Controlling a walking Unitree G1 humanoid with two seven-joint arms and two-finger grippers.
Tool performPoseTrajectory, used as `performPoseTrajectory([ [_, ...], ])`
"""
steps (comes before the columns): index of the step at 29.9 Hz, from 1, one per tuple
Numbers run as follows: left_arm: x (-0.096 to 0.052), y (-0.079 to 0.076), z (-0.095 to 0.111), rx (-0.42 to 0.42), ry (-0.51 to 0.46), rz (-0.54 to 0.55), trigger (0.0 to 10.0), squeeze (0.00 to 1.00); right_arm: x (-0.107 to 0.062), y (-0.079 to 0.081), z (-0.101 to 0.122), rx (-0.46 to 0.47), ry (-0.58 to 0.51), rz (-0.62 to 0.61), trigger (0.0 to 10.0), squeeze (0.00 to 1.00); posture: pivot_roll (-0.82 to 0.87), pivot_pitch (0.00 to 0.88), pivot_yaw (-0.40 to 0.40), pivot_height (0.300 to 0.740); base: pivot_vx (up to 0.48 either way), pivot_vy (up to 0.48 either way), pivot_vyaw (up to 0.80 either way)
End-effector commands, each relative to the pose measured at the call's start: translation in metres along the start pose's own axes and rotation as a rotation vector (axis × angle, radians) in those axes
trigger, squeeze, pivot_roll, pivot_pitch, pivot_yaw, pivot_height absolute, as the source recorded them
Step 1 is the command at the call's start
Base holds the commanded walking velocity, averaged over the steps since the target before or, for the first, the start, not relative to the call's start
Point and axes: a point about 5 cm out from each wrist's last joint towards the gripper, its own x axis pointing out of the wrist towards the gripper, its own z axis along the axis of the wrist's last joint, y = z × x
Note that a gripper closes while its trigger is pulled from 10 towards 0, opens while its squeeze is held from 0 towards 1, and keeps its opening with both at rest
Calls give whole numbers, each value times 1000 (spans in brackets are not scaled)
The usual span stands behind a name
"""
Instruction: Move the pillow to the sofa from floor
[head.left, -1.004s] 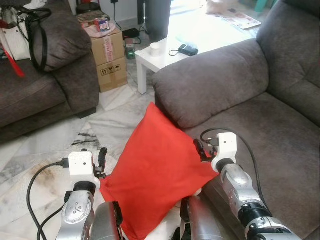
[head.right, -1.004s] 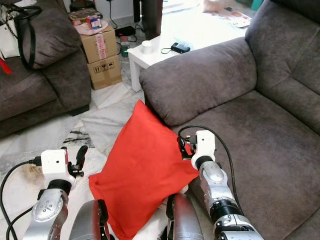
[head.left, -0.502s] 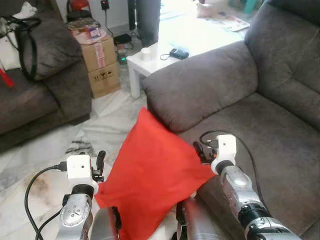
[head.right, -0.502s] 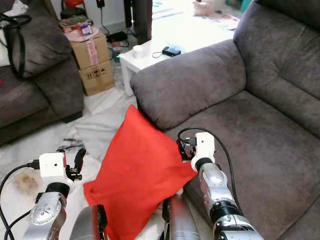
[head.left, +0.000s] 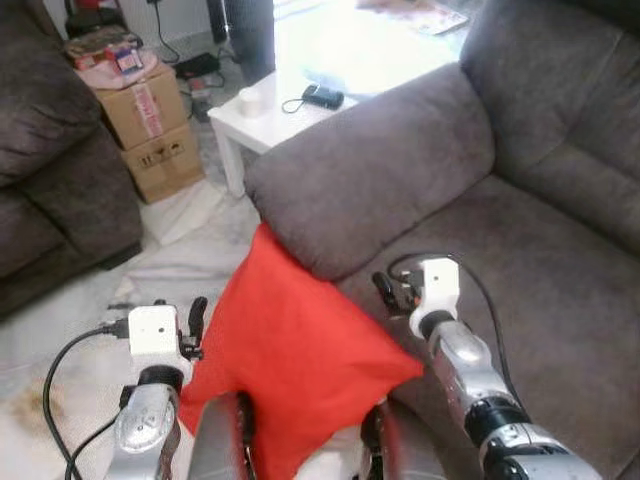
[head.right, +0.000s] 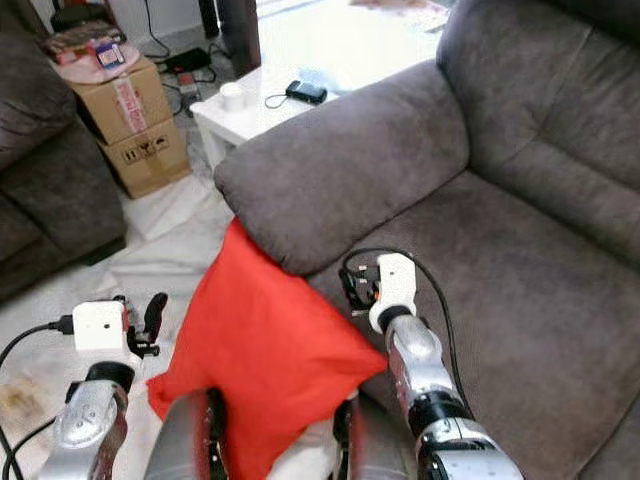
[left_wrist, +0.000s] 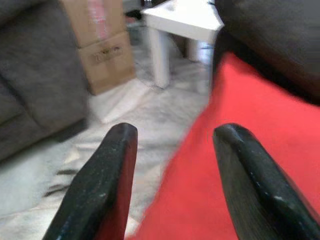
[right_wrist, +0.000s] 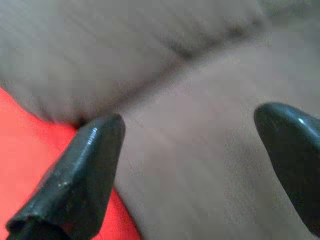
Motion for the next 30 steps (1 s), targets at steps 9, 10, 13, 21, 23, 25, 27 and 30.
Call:
performPoseTrajectory([
  [9, -16, 3, -22, 13, 90, -2, 10000, 0, -7, 1, -22, -161, 141, 85, 10000, 0, 64, 162, -52, 574, 0, 0, 0],
  [10, -17, 4, -24, 16, 98, -1, 10000, 0, -7, 0, -24, -181, 156, 91, 10000, 0, 66, 160, -53, 574, 0, 0, 0],
  [13, -21, 8, -31, 15, 123, 11, 10000, 0, -7, 0, -26, -211, 185, 115, 10000, 0, 68, 154, -53, 574, 0, 0, 0],
  [21, -39, 13, -52, 15, 204, 33, 10000, 0, -8, 8, -27, -316, 217, 290, 10000, 1000, 70, 145, -63, 574, 0, 0, 0],
  [23, -40, 13, -53, 14, 206, 35, 10000, 0, -8, 8, -27, -317, 218, 299, 10000, 1000, 71, 148, -66, 574, 0, 0, 0],
  [25, -42, 12, -55, 13, 212, 39, 10000, 0, -8, 10, -29, -320, 240, 327, 10000, 1000, 74, 154, -72, 574, 0, 0, 0],
  [27, -43, 11, -55, 7, 214, 42, 10000, 0, -9, 14, -32, -346, 270, 384, 10000, 1000, 77, 165, -78, 574, 0, 0, 0],
  [30, -45, 10, -57, -1, 219, 43, 10000, 0, -10, 15, -33, -348, 298, 426, 10000, 1000, 76, 174, -82, 574, 0, 0, 0],
])
